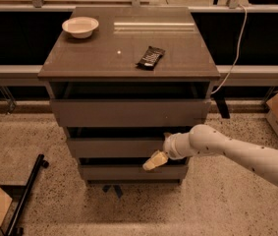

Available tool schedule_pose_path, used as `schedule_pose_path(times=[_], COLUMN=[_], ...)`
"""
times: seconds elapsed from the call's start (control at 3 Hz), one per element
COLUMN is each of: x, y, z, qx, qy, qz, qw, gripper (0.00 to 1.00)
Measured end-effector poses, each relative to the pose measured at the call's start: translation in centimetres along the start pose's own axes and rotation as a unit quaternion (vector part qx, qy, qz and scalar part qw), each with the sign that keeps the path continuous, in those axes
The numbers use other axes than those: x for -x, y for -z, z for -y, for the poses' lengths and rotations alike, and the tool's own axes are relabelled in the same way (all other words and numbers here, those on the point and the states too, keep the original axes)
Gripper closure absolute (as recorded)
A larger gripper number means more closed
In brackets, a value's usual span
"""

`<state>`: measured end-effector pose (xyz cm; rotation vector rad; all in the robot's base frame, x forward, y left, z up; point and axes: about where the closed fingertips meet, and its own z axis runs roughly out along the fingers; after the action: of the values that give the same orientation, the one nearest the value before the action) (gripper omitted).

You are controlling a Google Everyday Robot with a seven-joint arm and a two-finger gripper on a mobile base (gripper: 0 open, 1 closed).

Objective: Open middle drawer

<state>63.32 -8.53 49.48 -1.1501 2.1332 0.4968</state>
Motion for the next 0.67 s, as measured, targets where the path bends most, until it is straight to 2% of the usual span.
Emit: schedule_pose_path(times=[0.33,0.67], x=[0.0,-0.8], y=[-0.6,-1.5], z=[0.7,2.0], qx=[-0.032,-0.053], qy=[0.008,-0.003], qz=[0.015,0.03], qw=[0.9994,0.9981], gripper=[0.0,0.0])
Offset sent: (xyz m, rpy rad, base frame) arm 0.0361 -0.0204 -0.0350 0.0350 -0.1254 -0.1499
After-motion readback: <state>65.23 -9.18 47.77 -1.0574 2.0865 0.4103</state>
